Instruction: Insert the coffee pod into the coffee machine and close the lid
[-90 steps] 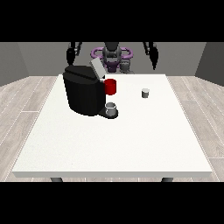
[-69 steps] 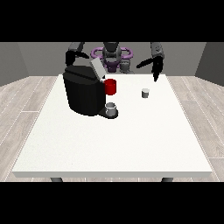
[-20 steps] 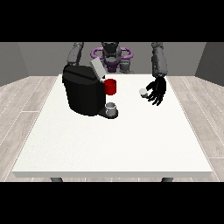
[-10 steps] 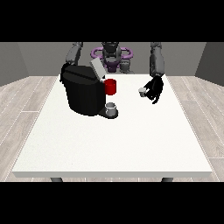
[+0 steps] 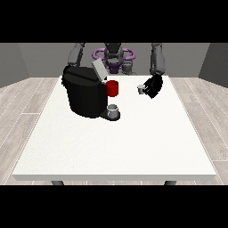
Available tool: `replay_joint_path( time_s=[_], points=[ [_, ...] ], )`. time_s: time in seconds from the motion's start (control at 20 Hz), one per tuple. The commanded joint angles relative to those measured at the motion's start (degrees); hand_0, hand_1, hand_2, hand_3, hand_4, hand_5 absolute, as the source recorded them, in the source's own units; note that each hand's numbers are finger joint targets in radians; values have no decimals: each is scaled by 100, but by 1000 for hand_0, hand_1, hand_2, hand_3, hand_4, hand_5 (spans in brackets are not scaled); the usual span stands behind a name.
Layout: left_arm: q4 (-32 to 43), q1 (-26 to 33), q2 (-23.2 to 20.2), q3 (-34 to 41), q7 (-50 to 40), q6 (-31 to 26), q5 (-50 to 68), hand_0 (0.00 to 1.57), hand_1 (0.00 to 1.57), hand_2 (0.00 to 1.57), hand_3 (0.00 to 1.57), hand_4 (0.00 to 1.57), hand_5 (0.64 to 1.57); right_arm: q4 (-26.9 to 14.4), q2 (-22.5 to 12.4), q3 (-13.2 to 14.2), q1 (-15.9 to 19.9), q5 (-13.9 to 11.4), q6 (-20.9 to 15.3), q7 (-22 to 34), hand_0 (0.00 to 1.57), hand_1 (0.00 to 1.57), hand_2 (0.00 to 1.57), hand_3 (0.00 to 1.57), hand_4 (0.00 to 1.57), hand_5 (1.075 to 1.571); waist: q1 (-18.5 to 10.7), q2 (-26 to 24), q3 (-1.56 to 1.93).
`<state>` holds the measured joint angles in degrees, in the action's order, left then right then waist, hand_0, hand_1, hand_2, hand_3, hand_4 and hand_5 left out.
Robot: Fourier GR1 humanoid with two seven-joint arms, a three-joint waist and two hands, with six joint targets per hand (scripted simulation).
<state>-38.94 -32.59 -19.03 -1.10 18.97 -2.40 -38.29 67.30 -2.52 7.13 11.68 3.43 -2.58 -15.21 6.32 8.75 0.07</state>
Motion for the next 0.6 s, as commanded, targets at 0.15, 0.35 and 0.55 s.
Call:
replay_joint_path(
  time_s=[0.15, 0.35, 0.55],
  points=[
    [-163, -501, 231, 116, -476, -642, 194, 1511, 1511, 1436, 1300, 568, 1571, -476, -156, 101, 12, 55, 137, -87, 0, 0, 0, 0, 283, 1571, -55, -364, -5],
    [-186, -694, 73, 315, -311, -632, 271, 1420, 1420, 1392, 1289, 596, 1571, -297, -362, 15, 217, -11, 220, 265, 0, 0, 0, 0, 262, 1571, 20, -358, -8],
    [-396, -983, 413, 408, -926, -902, 472, 1193, 1193, 1249, 1297, 573, 1571, -411, -138, -73, 246, -83, 22, 206, 0, 0, 0, 0, 249, 1571, -59, -582, -6]
  ],
)
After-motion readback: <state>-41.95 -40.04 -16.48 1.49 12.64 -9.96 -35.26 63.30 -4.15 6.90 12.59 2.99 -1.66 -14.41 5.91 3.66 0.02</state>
